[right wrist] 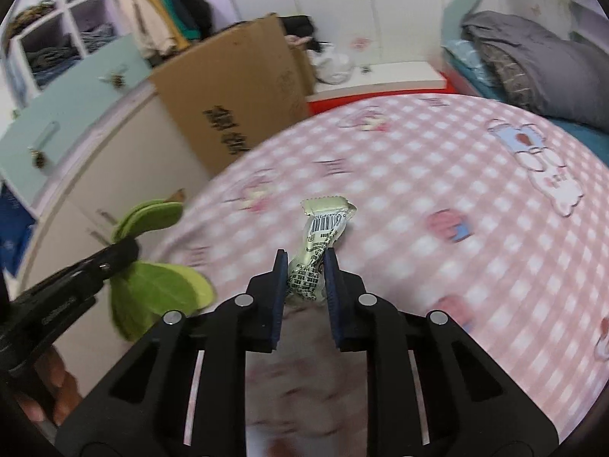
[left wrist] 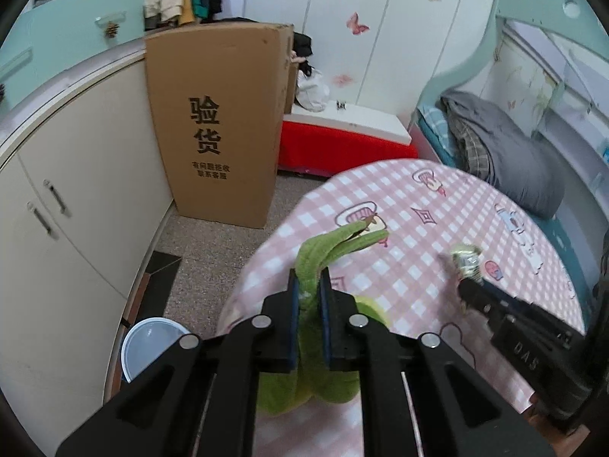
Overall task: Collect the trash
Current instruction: 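Carry the leaf sprig and wrapper with both tools over the wastebasket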
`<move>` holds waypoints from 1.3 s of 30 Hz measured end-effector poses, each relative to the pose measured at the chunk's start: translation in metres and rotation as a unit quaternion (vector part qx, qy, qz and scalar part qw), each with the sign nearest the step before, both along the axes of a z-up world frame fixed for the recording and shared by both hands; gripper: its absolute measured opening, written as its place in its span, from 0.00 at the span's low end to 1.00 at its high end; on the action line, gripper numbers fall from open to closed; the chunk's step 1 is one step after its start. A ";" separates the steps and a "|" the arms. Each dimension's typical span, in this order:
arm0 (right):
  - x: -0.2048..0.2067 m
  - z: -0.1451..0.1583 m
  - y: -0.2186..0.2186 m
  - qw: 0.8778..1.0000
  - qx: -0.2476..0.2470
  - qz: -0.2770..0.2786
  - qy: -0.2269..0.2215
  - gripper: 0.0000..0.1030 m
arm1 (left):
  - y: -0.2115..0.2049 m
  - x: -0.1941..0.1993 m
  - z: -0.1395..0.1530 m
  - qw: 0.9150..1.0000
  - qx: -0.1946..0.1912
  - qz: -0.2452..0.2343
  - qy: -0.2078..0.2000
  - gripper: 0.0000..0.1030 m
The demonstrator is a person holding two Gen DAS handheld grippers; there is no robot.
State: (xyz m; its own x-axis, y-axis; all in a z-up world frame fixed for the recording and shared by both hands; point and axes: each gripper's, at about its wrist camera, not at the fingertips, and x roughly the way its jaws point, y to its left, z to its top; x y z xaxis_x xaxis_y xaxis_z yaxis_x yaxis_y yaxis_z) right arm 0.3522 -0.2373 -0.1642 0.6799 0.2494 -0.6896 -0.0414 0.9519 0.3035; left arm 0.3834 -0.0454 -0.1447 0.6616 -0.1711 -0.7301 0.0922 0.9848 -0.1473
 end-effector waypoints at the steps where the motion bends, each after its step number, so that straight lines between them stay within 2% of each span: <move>1: -0.006 0.006 0.013 1.000 0.000 0.010 -0.008 0.19 | 0.006 -0.005 0.003 1.000 -0.001 0.003 -0.004 0.09; 10: -0.040 0.050 0.116 0.992 0.020 0.113 -0.049 0.19 | 0.089 -0.056 0.027 0.997 -0.011 0.070 -0.018 0.09; 14: -0.050 0.054 0.162 0.986 0.022 0.154 -0.054 0.19 | 0.130 -0.076 0.030 0.994 -0.009 0.105 -0.018 0.09; 19: -0.052 0.045 0.215 0.979 0.022 0.198 -0.044 0.19 | 0.173 -0.095 0.025 0.990 -0.018 0.137 -0.011 0.09; 25: -0.039 0.021 0.266 0.973 0.022 0.230 -0.027 0.19 | 0.221 -0.098 0.006 0.983 -0.019 0.180 0.004 0.09; 29: -0.023 0.000 0.296 0.969 0.030 0.246 -0.011 0.19 | 0.251 -0.092 -0.013 0.975 -0.003 0.221 0.019 0.09; 31: -0.017 -0.011 0.308 0.967 0.033 0.252 -0.006 0.23 | 0.266 -0.088 -0.023 0.971 0.000 0.238 0.030 0.09; 32: -0.012 -0.018 0.314 0.967 0.030 0.253 -0.004 0.28 | 0.273 -0.086 -0.029 0.969 0.002 0.246 0.036 0.09; 33: -0.008 -0.024 0.318 0.969 0.020 0.248 -0.002 0.47 | 0.279 -0.084 -0.033 0.967 0.002 0.251 0.040 0.09; 34: -0.005 -0.030 0.321 0.971 0.009 0.240 -0.002 0.55 | 0.286 -0.082 -0.039 0.965 0.000 0.258 0.047 0.09; 39: 0.003 -0.057 0.325 0.972 0.019 0.234 0.025 0.58 | 0.304 -0.075 -0.063 0.960 -0.005 0.271 0.075 0.10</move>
State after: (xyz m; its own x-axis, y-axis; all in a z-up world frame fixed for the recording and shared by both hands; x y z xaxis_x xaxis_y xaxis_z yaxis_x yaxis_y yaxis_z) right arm 0.3550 0.0875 -0.2216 0.4522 0.5487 -0.7032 -0.4510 0.8209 0.3504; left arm 0.3085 0.2587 -0.2074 0.5425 0.1609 -0.8245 -0.4558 0.8808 -0.1280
